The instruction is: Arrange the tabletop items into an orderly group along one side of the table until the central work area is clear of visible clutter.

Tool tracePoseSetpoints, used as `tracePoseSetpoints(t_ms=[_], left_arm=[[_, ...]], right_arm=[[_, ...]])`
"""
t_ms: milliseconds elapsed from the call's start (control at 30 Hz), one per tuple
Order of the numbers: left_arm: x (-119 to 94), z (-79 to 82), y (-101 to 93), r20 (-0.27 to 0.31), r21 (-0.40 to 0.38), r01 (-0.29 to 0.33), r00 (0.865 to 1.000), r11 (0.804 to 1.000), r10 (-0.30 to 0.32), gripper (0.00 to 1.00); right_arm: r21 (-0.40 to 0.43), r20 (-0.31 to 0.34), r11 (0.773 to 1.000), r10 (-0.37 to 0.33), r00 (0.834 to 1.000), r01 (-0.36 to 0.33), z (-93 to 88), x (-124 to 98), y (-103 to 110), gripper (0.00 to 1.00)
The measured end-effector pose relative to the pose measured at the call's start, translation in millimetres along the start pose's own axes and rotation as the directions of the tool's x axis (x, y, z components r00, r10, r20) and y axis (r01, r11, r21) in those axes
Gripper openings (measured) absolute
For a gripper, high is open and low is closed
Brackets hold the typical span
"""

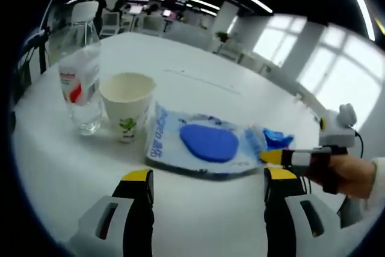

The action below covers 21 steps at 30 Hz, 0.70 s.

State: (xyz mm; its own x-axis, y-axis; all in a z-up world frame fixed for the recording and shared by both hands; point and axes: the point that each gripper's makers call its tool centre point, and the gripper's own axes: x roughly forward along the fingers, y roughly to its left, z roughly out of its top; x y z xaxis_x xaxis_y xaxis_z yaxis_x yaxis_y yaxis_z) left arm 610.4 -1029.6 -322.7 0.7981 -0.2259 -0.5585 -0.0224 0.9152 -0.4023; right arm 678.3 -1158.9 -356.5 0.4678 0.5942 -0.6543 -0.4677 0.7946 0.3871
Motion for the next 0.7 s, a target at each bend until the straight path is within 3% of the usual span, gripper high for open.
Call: tracePoseSetpoints(t_ms=[367, 500, 600, 700], left_arm=[[-1.3, 2.5, 2.0, -0.001, 0.006, -0.004, 1.000, 1.000, 0.004, 0.71], [-2.2, 3.2, 2.8, -0.002, 0.028, -0.004, 1.000, 1.000, 0.004, 0.71], [-1.7, 5.8, 14.4, -0.009, 0.061, -0.028, 1.000, 0.998, 0.029, 0.71], [-0.4, 13.7, 27.4, -0.006, 0.045, -0.045, 0.999, 0.998, 0.045, 0.71]], right_arm=[[-0.001, 0.015, 1.000, -0.007, 1.000, 0.007, 2.4, -2.0, -0.3, 0.10], [-0.007, 0.014, 1.000, -0.009, 1.000, 0.009, 1.8, -4.1, 2.3, 0.19], [-0.009, 0.011, 1.000, 0.005, 1.000, -0.004, 0.2, -8.4, 6.9, 0.23], [-0.009, 0.009, 1.000, -0.001, 1.000, 0.001, -2.0, -15.7, 7.6, 0.24]])
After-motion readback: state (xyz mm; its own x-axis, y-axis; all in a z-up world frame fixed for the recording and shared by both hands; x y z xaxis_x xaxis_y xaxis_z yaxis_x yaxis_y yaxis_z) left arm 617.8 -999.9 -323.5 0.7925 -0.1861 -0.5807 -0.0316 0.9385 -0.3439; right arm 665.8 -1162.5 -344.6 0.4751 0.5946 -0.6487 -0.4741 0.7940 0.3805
